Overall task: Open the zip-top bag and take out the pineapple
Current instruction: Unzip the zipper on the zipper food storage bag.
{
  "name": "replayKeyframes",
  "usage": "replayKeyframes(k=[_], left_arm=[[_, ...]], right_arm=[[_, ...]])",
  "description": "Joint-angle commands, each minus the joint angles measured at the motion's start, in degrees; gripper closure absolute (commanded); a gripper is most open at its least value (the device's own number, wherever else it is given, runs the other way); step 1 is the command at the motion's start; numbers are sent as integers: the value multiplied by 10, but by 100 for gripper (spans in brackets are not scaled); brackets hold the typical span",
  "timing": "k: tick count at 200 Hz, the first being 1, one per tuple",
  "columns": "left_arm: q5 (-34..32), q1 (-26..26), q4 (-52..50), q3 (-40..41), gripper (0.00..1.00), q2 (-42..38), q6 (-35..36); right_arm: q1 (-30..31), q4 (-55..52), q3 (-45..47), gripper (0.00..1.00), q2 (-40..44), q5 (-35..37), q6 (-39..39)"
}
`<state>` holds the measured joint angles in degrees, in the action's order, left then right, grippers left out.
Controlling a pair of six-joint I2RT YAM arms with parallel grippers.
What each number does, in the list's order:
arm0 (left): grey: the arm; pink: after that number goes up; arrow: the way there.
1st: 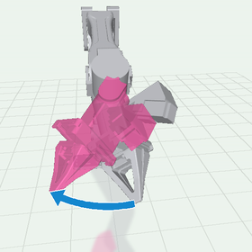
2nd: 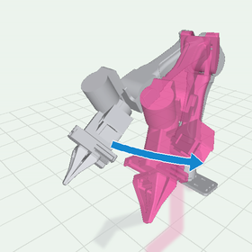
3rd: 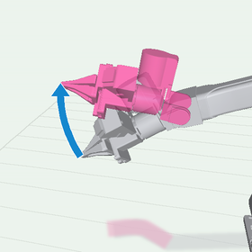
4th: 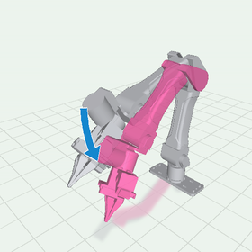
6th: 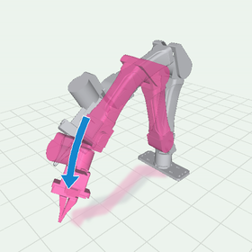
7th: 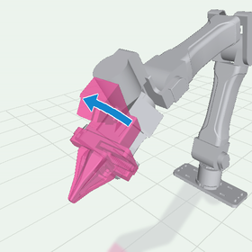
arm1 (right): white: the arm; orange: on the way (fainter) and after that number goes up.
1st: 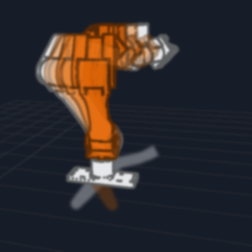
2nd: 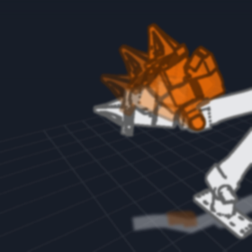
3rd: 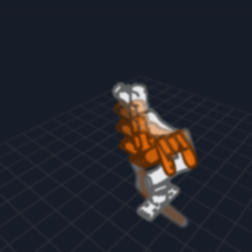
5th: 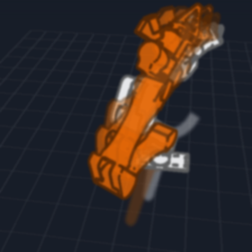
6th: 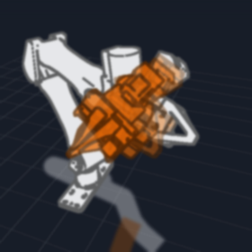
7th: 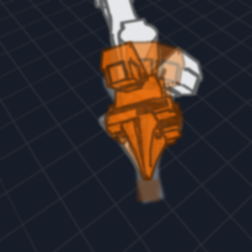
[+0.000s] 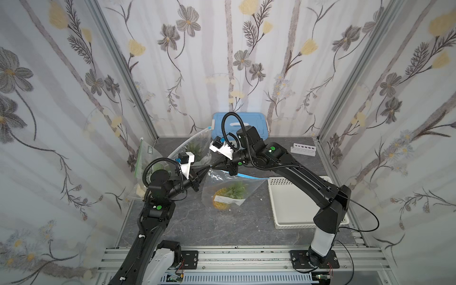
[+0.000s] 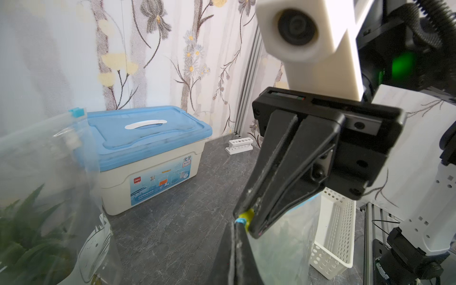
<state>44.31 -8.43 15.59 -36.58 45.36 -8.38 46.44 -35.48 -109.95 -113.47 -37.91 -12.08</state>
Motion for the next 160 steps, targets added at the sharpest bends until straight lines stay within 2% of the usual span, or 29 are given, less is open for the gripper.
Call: replayKeyframes(k=[1,101,129,160], left_arm=[[-50,2,31,3,100,-17,-4],[-186,14,-28,12,100,-61,-12],[-236,20,-52,6,100,-69,-13],[-253,27,-56,-5,100,-53,-17]], right_arm=[[3,-3,7,99,8,-23,-15],[-4,-8,82,99,60,57,-5],[-16,2,162,100,110,102,20],[-15,26,281,100,205,143,73]])
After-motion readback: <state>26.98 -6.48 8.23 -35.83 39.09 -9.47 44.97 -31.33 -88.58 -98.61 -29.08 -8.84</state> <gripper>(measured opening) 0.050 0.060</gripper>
